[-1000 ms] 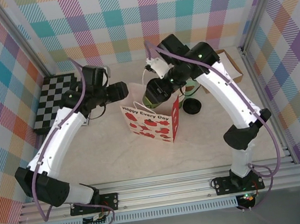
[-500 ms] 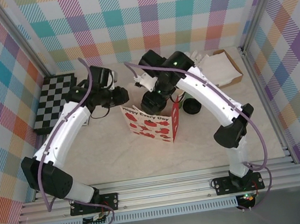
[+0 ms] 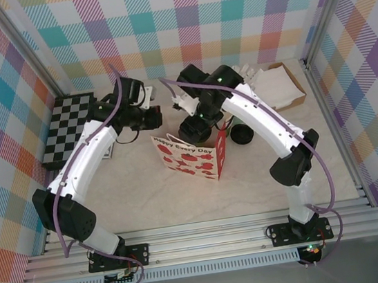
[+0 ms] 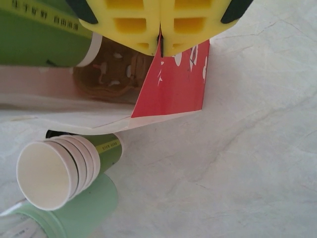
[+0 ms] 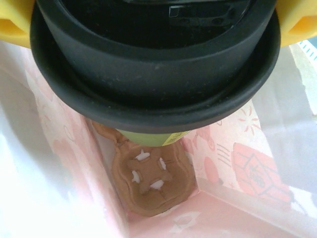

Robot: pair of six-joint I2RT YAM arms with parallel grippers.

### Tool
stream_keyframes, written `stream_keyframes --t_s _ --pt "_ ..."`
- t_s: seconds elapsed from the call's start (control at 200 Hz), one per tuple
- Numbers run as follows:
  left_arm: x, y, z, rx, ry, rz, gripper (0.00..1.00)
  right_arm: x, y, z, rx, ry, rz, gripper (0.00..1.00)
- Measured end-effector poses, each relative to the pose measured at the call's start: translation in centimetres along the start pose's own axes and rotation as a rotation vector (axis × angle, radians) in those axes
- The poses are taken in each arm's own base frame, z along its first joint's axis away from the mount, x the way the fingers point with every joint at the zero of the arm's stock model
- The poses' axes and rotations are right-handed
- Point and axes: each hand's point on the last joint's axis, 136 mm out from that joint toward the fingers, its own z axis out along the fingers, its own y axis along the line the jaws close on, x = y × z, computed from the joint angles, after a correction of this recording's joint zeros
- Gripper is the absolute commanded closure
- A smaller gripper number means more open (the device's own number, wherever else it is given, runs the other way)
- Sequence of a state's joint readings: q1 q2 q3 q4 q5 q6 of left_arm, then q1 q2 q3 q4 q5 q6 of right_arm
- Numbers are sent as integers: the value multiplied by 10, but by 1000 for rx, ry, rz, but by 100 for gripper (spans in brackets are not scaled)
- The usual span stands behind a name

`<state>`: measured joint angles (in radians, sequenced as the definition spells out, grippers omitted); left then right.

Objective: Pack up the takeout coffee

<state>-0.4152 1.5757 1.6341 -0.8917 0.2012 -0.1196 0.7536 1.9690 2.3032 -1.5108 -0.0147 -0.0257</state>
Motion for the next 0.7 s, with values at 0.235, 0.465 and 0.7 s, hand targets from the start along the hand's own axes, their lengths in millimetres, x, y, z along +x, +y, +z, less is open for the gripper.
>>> stream_keyframes --t_s 0.235,0.465,0.7 --pt "1 -6 0 34 6 92 100 2 -9 1 -14 8 49 51" --pt "0 -7 -1 37 2 118 100 13 1 20 -40 77 -12 50" --pt "-22 -13 -1 47 -19 114 100 19 10 36 -27 130 -92 50"
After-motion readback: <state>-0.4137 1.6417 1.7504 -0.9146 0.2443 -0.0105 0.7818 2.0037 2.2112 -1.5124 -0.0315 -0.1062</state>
